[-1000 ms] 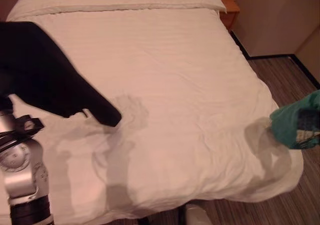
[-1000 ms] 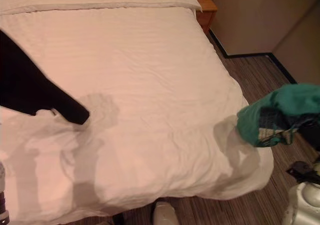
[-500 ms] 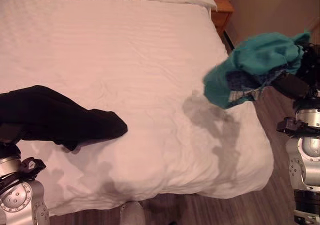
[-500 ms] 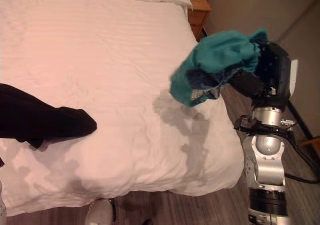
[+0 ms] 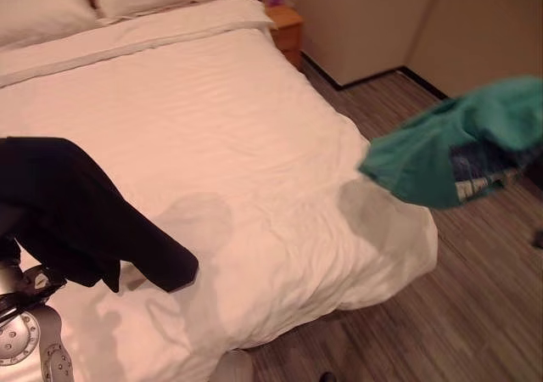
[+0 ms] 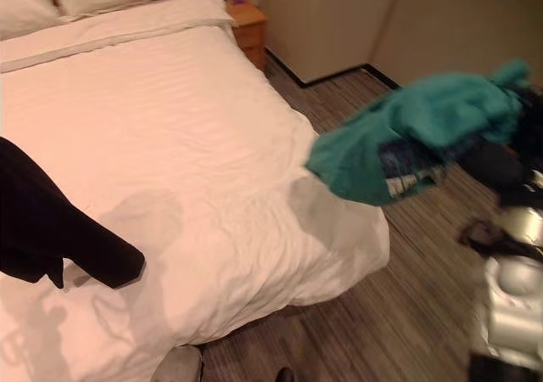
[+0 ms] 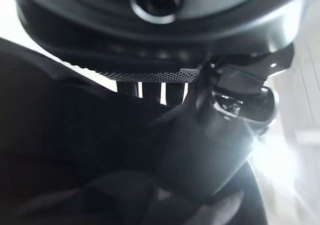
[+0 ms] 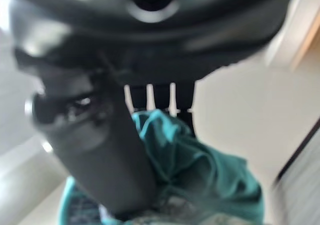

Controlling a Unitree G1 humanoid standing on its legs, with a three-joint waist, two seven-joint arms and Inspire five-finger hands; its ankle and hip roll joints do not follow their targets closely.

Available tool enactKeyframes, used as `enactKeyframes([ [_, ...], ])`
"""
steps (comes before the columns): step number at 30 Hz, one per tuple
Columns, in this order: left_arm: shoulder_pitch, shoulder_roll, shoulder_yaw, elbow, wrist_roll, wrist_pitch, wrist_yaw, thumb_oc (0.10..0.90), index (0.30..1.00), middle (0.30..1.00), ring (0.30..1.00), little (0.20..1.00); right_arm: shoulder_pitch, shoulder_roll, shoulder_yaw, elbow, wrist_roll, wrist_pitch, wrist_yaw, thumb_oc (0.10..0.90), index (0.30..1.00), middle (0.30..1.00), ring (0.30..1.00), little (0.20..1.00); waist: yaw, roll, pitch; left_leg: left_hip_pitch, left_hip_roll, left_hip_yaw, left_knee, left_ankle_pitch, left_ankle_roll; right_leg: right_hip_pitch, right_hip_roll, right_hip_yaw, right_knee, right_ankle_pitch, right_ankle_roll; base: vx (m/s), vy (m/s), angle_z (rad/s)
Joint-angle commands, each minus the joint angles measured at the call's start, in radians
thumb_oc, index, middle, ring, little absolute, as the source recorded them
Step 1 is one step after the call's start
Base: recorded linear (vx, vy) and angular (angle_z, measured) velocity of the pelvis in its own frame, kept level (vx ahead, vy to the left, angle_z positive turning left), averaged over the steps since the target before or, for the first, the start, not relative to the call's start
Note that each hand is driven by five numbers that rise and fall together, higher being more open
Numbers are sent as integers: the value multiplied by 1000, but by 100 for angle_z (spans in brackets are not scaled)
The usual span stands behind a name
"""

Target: Pick up bed clothes into laundry basket.

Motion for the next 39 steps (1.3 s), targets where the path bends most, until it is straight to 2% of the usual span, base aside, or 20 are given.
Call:
enactKeyframes([
  [1, -79, 116, 58, -94, 35, -124, 2, 400, 300, 300, 300, 300, -106, -93, -20, -33, -13, -114, -35, 400, 300, 300, 300, 300, -43, -1, -117, 171, -24, -46, 27, 64, -3, -79, 54, -56, -43, 38, -1, -234, 115, -33],
  [2, -89, 121, 60, -94, 38, -127, 8, 400, 300, 300, 300, 300, -96, -82, -29, -35, -15, -113, -37, 400, 300, 300, 300, 300, -59, 8, -114, 188, -26, -55, 5, 48, 2, -109, 55, -40, -40, 56, 4, -391, 169, -45],
  [3, -99, 121, 65, -95, 44, -130, 15, 400, 300, 300, 300, 300, -86, -77, -39, -26, -36, -105, -48, 400, 300, 300, 300, 300, -75, 12, -113, 203, -35, -62, -46, -4, 28, -147, 53, -19, -37, 80, 15, -532, 207, -43],
  [4, -124, 129, 56, -93, 46, -138, 22, 400, 300, 300, 300, 300, -81, -60, -39, -39, -62, -105, -55, 400, 300, 300, 300, 300, -101, 8, -105, 211, -68, -46, -109, -76, 60, -208, 29, 7, -41, 145, 44, -562, 230, -30],
  [5, -141, 137, 41, -89, 53, -138, 28, 400, 300, 300, 300, 300, -97, -28, -19, -42, -64, -105, -57, 400, 300, 300, 300, 300, -100, 0, -102, 209, -91, -21, -148, -115, 85, -246, 15, 22, -49, 168, 68, -555, 237, -41],
  [7, -160, 153, 26, -81, 69, -131, 32, 400, 300, 300, 300, 300, -136, 16, 32, -47, -68, -102, -51, 400, 300, 300, 300, 300, -86, -2, -91, 206, -118, 8, -191, -107, 107, -302, -10, 15, -57, 196, 106, -405, 202, -88],
  [11, -171, 187, 11, -73, 83, -129, 42, 400, 300, 300, 300, 300, -184, 55, 97, -56, -82, -90, -51, 400, 300, 300, 300, 300, -64, 2, -55, 191, -113, 68, -190, -73, 111, -315, -32, -2, -10, 158, 100, -385, 49, -79],
  [12, -179, 203, 5, -70, 80, -128, 51, 400, 300, 300, 300, 300, -213, 92, 152, -65, -51, -94, -34, 400, 300, 300, 300, 300, -30, 15, -48, 159, -98, 93, -188, -37, 127, -253, -47, -31, 150, 98, 72, -430, 57, -76],
  [13, -181, 201, -1, -73, 78, -126, 52, 400, 300, 300, 300, 300, -230, 106, 170, -71, -46, -95, -31, 400, 300, 300, 300, 300, -22, 16, -48, 153, -94, 102, -191, -27, 138, -242, -49, -32, 248, 64, 62, -531, 71, -74],
  [15, -187, 191, -7, -68, 76, -121, 62, 400, 300, 300, 300, 300, -260, 123, 220, -81, -35, -95, -13, 400, 300, 300, 300, 300, 3, 12, -58, 123, -89, 127, -185, 0, 156, -193, -45, -39, 391, -8, 50, -322, 11, -48],
  [17, -178, 182, -2, -74, 74, -116, 65, 400, 300, 300, 300, 300, -274, 139, 246, -90, -37, -90, -3, 400, 300, 300, 300, 300, 41, -7, -82, 95, -93, 158, -178, 15, 162, -134, -51, -58, 430, -49, 45, -234, -91, -35],
  [20, -150, 184, 6, -83, 80, -109, 69, 400, 300, 300, 300, 300, -297, 138, 277, -90, -35, -90, -6, 400, 300, 300, 300, 300, 110, -47, -111, 43, -88, 200, -168, 43, 151, -39, -64, -109, 377, -57, 50, -249, -211, -66],
  [22, -131, 178, 2, -97, 72, -110, 63, 400, 300, 300, 300, 300, -315, 126, 305, -84, -37, -87, -8, 400, 300, 300, 300, 300, 160, -68, -123, 3, -70, 225, -170, 69, 131, 13, -49, -135, 241, -139, 46, -282, -293, -43],
  [24, -105, 166, 11, -100, 54, -106, 47, 400, 300, 300, 300, 300, -305, 108, 307, -78, -24, -79, 2, 400, 300, 300, 300, 300, 173, -80, -129, -29, -37, 244, -192, 114, 92, 56, -1, -139, 97, -156, 27, -195, -332, -34],
  [26, -101, 166, 5, -110, 56, -103, 38, 400, 300, 300, 300, 300, -303, 83, 311, -59, -11, -81, -8, 400, 300, 300, 300, 300, 179, -85, -113, -60, -14, 246, -176, 154, 64, 76, 26, -136, 38, -150, 8, -178, -271, -22],
  [27, -101, 167, 2, -113, 57, -101, 33, 400, 300, 300, 300, 300, -303, 73, 313, -49, -1, -78, -9, 400, 300, 300, 300, 300, 181, -86, -102, -73, -17, 210, -150, 151, 56, 85, 38, -133, 18, -143, -2, -163, -209, -15],
  [29, -108, 168, -2, -108, 53, -108, 38, 400, 300, 300, 300, 300, -310, 69, 316, -52, 30, -87, -7, 400, 300, 300, 300, 300, 193, -88, -78, -87, -56, 81, -77, 125, 37, 80, 36, -105, 7, -131, -16, -167, -140, -13],
  [33, -113, 168, 1, -103, 49, -105, 44, 400, 300, 300, 300, 300, -296, 75, 297, -44, 54, -92, -1, 400, 300, 300, 300, 300, 172, -87, -84, -82, -71, 29, -73, 101, 28, 73, 37, -124, -19, -104, -11, -87, -29, -13],
  [36, -99, 164, 10, -94, 55, -106, 53, 400, 300, 300, 300, 300, -270, 90, 263, -54, 46, -107, -21, 400, 300, 300, 300, 300, 142, -60, -126, -10, -70, 39, -204, 114, 55, 61, 57, -130, -40, -92, -12, -44, 98, 28],
  [39, -118, 161, -11, -82, 41, -104, 53, 400, 300, 300, 300, 300, -258, 136, 274, -65, 40, -100, -13, 400, 300, 300, 300, 300, 123, -55, -130, 14, -79, 41, -223, 114, 63, 63, 53, -121, -41, -83, -10, -49, 93, 13],
])
